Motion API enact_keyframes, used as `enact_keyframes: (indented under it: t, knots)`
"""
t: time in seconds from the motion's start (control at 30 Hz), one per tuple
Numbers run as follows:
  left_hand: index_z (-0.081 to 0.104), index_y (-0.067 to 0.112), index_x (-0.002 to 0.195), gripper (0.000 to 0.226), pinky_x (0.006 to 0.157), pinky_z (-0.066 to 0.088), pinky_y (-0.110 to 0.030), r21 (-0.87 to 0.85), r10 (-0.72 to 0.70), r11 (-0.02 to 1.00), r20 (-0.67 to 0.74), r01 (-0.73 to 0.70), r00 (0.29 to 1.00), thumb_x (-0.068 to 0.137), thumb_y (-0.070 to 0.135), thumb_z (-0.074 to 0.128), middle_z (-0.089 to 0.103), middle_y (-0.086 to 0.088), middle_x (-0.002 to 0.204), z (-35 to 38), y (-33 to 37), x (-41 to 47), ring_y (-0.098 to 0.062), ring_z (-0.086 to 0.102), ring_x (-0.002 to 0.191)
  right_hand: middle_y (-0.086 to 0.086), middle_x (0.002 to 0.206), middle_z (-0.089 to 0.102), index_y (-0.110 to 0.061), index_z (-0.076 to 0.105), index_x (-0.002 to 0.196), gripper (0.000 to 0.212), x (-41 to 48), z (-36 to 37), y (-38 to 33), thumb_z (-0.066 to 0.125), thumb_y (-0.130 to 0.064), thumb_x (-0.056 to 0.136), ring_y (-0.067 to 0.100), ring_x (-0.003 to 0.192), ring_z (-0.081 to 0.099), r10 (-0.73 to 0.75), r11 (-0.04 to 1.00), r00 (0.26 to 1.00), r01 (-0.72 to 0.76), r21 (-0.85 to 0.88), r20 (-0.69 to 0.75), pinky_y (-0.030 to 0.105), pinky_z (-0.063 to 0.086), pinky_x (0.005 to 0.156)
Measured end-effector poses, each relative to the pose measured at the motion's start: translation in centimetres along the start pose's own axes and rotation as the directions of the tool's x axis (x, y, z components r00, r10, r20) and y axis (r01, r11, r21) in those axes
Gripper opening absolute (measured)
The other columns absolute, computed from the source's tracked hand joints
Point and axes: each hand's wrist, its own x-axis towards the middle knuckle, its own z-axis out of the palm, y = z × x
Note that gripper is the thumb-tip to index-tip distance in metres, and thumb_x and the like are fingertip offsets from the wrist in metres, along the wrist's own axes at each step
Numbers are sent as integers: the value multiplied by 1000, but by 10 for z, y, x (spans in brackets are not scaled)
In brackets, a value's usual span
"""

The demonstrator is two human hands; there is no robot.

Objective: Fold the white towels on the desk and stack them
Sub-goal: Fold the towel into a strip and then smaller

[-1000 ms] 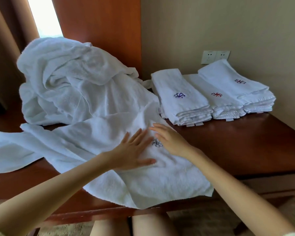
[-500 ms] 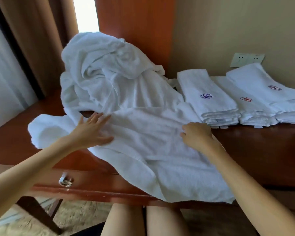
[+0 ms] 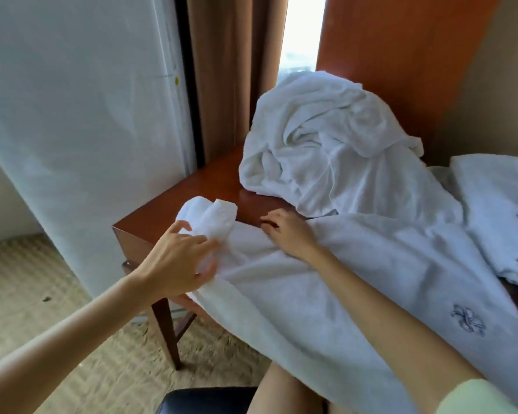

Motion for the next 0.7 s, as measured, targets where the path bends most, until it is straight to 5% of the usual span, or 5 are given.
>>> enact_keyframes:
  t: [0.1,0.23,0.47,0.6,0.7]
  knots:
    - [54,26,135,46,80,42,-31,44,-279,960,167,275,946,94,47,50,71,10,82,2,-10,-10,-18,62,61,-3,118,64,-21,73,108,28,1,6,2,63,-41,91,17,113,55,-65,992,990,78,103,-127,28,41,95]
    - [34,22,148,63,61,35,-23,-47,-455,886,104,462,884,93,50,50,56,6,84,17,-11,7,-17,57,73,-7,114,59,-24,70,106,45,16,-5,-11,70,-59,77,13,110,46,-83,995,991,76,70,104,29,38,99]
    - [28,21,148,75,55,33,-12,-221,-563,795,74,564,823,82,12,60,18,-5,143,33,-15,35,-26,31,122,-5,70,40,-18,41,71,27,45,-19,-36,59,-24,89,10,63,39,-113,941,965,27,337,239,25,30,60]
    - [20,21,150,86,74,50,-30,-93,-616,781,44,617,786,75,-1,58,-8,-4,154,26,-24,36,-32,26,126,-7,90,51,-21,49,100,6,59,-31,-26,49,-19,94,9,81,50,-12,875,996,-34,483,91,21,40,72]
    - [28,16,144,72,95,41,-39,26,-690,722,104,691,717,79,8,56,-6,-4,154,20,-39,29,-33,24,128,-8,77,48,-21,44,82,16,60,-35,-21,49,-10,92,6,69,47,40,843,994,20,538,-100,13,38,62]
